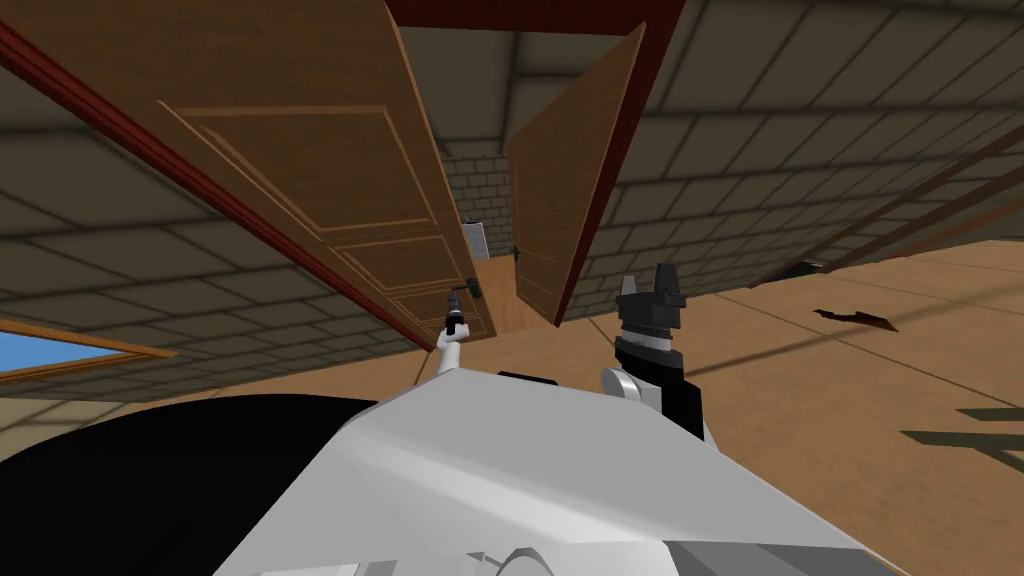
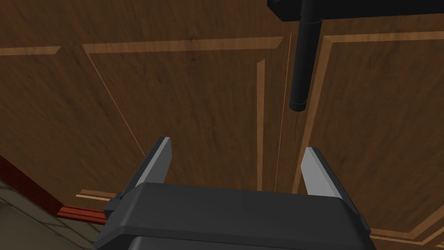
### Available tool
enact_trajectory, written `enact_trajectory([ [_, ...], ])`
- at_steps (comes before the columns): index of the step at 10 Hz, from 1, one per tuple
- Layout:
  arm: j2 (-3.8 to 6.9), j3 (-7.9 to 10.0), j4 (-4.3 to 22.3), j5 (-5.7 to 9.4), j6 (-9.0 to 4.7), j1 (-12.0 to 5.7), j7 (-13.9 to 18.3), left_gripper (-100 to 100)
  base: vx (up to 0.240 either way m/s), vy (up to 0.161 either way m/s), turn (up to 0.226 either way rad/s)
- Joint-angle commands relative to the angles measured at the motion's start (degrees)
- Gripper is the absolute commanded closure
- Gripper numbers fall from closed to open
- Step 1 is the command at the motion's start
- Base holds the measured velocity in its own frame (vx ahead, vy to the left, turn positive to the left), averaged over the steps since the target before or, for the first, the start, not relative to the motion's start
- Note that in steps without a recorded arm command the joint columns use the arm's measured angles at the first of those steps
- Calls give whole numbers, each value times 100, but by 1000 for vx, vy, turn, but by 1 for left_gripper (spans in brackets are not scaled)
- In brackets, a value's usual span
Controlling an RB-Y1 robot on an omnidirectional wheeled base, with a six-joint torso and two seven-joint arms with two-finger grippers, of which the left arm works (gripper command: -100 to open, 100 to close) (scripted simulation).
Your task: Push the door open
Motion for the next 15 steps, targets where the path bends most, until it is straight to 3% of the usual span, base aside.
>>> enact_trajectory([
  [1,-91,112,148,-46,29,-122,-18,-100,-99,201,-310],
  [8,-484,569,926,-202,24,-666,-81,-100,-89,180,-227],
  [9,-459,531,839,-192,21,-617,-87,-100,-44,69,-47],
  [10,-280,543,855,-186,11,-608,-79,-100,63,65,-9],
  [12,-170,553,875,-177,-15,-596,-72,-100,145,82,-23],
  [13,-127,560,890,-170,-34,-587,-67,-100,206,57,-20],
  [15,-139,575,921,-156,-75,-569,-57,-100,215,110,-19],
])
